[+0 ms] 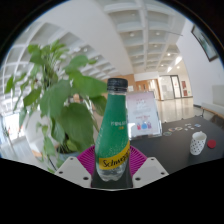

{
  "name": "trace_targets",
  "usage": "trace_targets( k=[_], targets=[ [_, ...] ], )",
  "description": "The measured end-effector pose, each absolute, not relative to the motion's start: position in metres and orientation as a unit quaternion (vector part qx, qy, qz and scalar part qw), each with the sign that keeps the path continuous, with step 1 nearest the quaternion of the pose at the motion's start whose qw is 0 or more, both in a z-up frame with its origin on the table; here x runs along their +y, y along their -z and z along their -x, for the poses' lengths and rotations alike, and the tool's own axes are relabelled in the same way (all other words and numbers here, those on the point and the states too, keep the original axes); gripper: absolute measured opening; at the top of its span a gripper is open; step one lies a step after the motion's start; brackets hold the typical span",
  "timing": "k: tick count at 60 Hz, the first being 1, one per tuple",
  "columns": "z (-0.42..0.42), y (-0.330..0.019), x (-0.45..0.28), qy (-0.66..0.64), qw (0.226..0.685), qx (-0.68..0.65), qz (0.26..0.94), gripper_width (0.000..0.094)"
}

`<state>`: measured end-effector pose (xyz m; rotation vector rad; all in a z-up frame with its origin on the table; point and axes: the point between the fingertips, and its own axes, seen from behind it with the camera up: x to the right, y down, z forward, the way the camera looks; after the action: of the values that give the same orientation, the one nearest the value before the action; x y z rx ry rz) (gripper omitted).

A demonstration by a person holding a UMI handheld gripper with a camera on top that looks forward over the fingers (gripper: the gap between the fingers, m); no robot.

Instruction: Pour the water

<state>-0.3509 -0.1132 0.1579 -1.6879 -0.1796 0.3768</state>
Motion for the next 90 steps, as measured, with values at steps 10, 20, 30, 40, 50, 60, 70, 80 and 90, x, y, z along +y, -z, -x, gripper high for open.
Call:
trace_targets(
  k=[10,20,30,40,50,60,70,80,90],
  targets=[
    [0.323,-0.248,-0.094,-0.328,0.650,-0.007,0.686,0.0412],
    [0.283,-0.296,-0.065,-0.532,0.568,0.105,0.619,0.0414],
    [0.218,-0.296,-0.019,-0.692,0.447,0.239,0.513,0.0411],
    [0.158,-0.266,0.014,-0.767,0.338,0.361,0.408,0.0411],
    [0.123,-0.221,0.033,-0.766,0.292,0.428,0.380,0.0410],
    [0.121,-0.218,0.031,-0.770,0.274,0.429,0.385,0.0411],
    [0.129,-0.262,0.016,-0.754,0.333,0.346,0.448,0.0411],
    [0.083,-0.341,-0.005,-0.623,0.545,0.190,0.527,0.0410],
    [-0.008,-0.359,-0.017,-0.380,0.709,0.084,0.588,0.0412]
  ],
)
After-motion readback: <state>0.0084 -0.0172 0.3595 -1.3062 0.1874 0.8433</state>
